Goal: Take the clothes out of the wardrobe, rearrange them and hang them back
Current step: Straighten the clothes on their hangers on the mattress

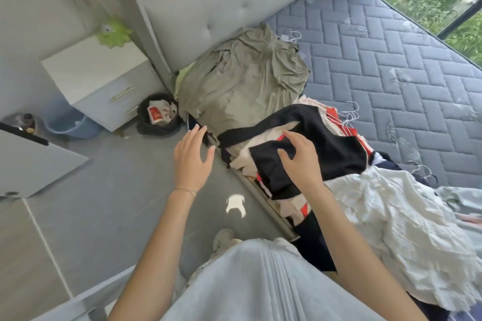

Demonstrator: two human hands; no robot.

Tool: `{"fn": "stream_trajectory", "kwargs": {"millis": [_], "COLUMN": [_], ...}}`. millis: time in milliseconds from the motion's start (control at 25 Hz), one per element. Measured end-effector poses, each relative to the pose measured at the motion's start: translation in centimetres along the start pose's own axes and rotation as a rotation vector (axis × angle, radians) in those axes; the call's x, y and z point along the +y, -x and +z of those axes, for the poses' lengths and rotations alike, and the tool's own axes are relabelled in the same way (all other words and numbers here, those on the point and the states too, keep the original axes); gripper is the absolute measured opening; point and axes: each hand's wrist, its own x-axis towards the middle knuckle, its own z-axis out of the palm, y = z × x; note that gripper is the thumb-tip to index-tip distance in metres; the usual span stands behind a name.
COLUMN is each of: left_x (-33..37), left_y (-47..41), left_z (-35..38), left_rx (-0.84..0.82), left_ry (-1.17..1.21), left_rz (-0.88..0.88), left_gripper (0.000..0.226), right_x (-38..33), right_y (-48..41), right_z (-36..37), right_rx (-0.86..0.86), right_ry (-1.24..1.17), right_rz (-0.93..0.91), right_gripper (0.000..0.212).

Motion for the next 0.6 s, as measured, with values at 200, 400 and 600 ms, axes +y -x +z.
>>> {"fn": "stream_trajectory", "kwargs": {"millis": [200, 400, 600], "left_x": [-4.6, -7.6, -8.8], "left_y": [-4.8, -13.0, -23.8], "left_z": [-3.4, -4.0, -3.5], "left_rx": [0.05, 0.023, -0.064], "left_ry": [0.037, 0.008, -0.05], "left_rz": [-0.046, -0.039, -0.001], "left_gripper": [0.049, 0.048, 0.05], "right_x": [-5.9, -8.8, -10.0], "right_y": [-4.9, -13.3, -23.5], "right_z": [4.0, 7.8, 9.8], "right_rx": [-0.041, -0.093, -0.125], "right_ry": [0.055, 0.083, 0.073], "right_rz": [-0.088, -0.106, -0.035], "right_gripper": [0.048, 0.048, 0.049]}}
